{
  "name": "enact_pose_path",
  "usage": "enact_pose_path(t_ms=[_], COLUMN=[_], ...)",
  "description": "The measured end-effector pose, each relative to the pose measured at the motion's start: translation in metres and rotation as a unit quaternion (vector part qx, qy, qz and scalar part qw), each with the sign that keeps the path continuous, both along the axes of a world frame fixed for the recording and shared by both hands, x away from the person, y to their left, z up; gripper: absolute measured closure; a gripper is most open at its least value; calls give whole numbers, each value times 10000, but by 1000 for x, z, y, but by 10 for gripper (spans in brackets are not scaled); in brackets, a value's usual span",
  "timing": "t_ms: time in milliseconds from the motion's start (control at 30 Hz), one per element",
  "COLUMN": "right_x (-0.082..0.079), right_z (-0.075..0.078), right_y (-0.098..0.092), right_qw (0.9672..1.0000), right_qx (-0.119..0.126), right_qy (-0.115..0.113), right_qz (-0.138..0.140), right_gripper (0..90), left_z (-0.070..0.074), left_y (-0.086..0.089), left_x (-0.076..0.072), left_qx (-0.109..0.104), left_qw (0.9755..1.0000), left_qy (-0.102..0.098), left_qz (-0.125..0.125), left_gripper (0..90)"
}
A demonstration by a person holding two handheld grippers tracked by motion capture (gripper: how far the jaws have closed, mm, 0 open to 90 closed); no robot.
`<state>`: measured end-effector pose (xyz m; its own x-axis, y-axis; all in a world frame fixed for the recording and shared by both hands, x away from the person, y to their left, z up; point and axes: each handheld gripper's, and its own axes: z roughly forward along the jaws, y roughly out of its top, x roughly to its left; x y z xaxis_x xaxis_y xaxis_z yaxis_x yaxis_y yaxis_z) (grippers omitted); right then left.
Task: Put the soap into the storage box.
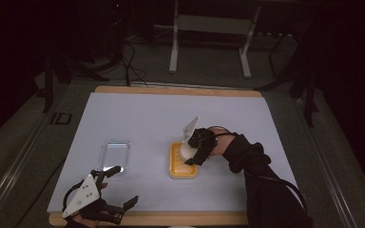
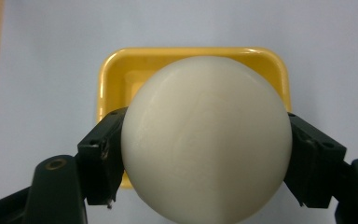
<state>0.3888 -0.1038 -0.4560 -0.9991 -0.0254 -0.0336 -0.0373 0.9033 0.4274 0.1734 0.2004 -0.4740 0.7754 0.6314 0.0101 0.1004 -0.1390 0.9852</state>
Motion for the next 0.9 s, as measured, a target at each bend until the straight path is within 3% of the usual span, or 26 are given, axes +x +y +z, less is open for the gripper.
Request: enact_pose_path(t_ms=[200, 400, 667, 767, 900], right_x=[1, 5, 5, 5, 6], right_z=[-13, -28, -39, -42, -36], right_y=[7, 14, 19, 20, 19], right_qw=[9999, 9993, 9990, 9988, 9986], right_qx=[-95, -190, -333, -384, -272], right_qy=[105, 258, 204, 213, 287], right_qz=[-16, -204, -194, -238, -339], right_gripper=[250, 249, 248, 247, 242], left_z=[0, 0, 0, 0, 0], left_y=[0, 0, 0, 0, 0], left_x=[0, 0, 0, 0, 0], left_qx=[3, 7, 9, 8, 12], left_qw=[10000, 10000, 10000, 10000, 10000], left_qy=[7, 6, 14, 18, 40], left_qz=[-2, -6, -1, -10, -16], left_gripper=[1, 1, 1, 1, 1])
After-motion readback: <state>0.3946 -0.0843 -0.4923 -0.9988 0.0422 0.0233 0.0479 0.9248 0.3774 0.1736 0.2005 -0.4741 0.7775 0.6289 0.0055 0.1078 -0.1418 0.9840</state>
